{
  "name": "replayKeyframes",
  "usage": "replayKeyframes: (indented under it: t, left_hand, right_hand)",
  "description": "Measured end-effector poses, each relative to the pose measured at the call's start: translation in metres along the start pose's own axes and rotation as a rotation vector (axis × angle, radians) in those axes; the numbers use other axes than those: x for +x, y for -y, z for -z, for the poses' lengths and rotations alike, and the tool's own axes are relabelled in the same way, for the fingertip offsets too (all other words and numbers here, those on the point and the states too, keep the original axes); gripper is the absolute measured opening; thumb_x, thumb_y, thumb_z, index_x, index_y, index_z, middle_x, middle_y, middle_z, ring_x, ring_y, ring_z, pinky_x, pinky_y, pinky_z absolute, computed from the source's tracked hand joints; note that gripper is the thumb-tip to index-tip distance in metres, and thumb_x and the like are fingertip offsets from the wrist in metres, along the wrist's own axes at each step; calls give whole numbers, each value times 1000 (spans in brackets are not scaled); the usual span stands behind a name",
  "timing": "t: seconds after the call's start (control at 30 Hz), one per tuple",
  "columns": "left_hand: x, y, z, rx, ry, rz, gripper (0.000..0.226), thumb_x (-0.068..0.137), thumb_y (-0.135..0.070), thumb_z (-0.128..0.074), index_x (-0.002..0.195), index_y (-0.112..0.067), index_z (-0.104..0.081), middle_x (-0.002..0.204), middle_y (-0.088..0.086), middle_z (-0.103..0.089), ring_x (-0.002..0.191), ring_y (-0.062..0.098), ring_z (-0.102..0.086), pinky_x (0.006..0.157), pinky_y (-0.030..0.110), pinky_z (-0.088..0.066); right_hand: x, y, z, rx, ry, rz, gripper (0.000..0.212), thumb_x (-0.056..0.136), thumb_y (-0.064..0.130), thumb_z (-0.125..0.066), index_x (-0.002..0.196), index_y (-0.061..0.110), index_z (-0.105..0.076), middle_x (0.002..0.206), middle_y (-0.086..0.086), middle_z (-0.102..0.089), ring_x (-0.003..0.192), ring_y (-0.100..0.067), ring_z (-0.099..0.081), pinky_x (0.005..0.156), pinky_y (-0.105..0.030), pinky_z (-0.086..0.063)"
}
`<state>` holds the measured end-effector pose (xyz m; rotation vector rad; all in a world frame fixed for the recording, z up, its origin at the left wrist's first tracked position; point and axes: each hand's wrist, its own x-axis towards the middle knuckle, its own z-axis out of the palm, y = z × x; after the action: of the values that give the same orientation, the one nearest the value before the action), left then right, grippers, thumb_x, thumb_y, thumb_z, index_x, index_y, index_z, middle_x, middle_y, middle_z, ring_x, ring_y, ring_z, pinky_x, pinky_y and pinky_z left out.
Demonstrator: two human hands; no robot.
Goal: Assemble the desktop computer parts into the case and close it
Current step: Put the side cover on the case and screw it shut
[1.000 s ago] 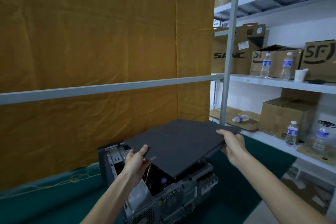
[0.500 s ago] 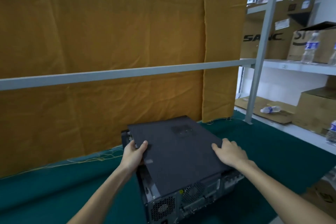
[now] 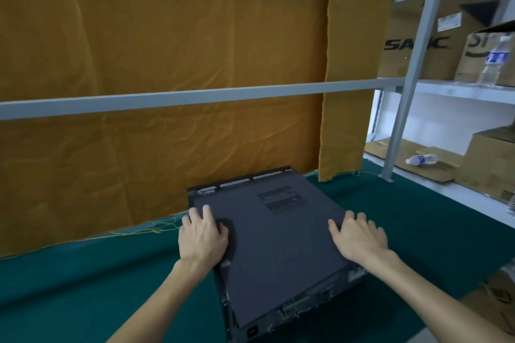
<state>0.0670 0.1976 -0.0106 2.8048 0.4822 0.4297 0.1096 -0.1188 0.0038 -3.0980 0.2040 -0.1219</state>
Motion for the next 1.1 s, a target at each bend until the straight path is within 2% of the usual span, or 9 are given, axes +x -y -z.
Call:
replayKeyframes:
  t: [0.1,0.2,0.3,0.43,0.6,0.67,0.8,0.97,1.1]
  left_hand:
    - [2,-6,-8,-15,38,-51,38,103,-39,-41,130,-15,-54,141,10,-50,133,30,-45,111,43,-34]
    - [5,-10,-12,-42,105,-73,49,106,-39,-36,142,-10,-49,156,11,-41,148,27,-32,124,46,-19]
    - [5,-15,-10,-11,158,-64,59,106,-45,-33,148,-5,-40,162,15,-31,152,29,-23,125,47,-17]
    - [-2,-16,-7,-58,183,-46,67,107,-45,-30,159,-4,-23,169,14,-14,157,27,-10,127,45,-10]
    - [-28,-20,-9,-70,132,-69,68,106,-45,-34,158,-3,-25,168,17,-17,156,29,-13,127,40,-13]
    - [-38,-20,-10,-64,85,-92,67,105,-45,-38,155,-2,-32,165,18,-25,155,30,-19,127,37,-14]
    - [-41,-23,-6,-39,84,-104,64,104,-45,-39,150,-1,-40,162,19,-32,152,31,-25,126,36,-15]
    - [-36,-21,-2,-91,112,-76,64,104,-44,-41,152,-2,-37,164,18,-28,154,30,-21,126,39,-16]
    - [-44,-19,-3,-42,97,-81,63,102,-48,-41,150,-7,-41,162,14,-33,151,31,-28,123,41,-23]
  right_hand:
    - [-2,-3,4,-132,-25,-18,68,103,60,-28,137,6,-51,136,-15,-53,121,-34,-55,96,-44,-43]
    - [10,0,6,-69,-38,111,68,104,57,-32,148,5,-38,148,-19,-43,134,-36,-45,108,-45,-38]
    - [26,7,5,115,64,214,69,106,56,-31,159,13,-25,162,-13,-30,148,-31,-31,117,-45,-30]
    - [30,6,-4,175,117,174,71,105,60,-24,163,20,-16,169,-9,-19,153,-28,-22,119,-46,-27]
    - [13,-12,-13,158,84,170,72,106,58,-26,163,17,-17,171,-6,-10,157,-25,-11,122,-47,-21]
    - [6,-19,-14,147,57,183,70,106,55,-29,161,12,-23,170,-8,-16,156,-25,-15,123,-45,-19]
    - [5,-16,-9,92,0,226,62,105,52,-38,141,2,-49,148,-16,-50,137,-29,-45,112,-41,-35]
    - [16,4,-8,118,102,300,74,107,56,-23,164,10,-9,172,-9,-6,158,-22,-4,128,-42,-6]
    - [13,-6,-15,120,82,299,76,106,58,-22,163,9,-11,172,-9,-6,158,-20,-4,128,-37,-3]
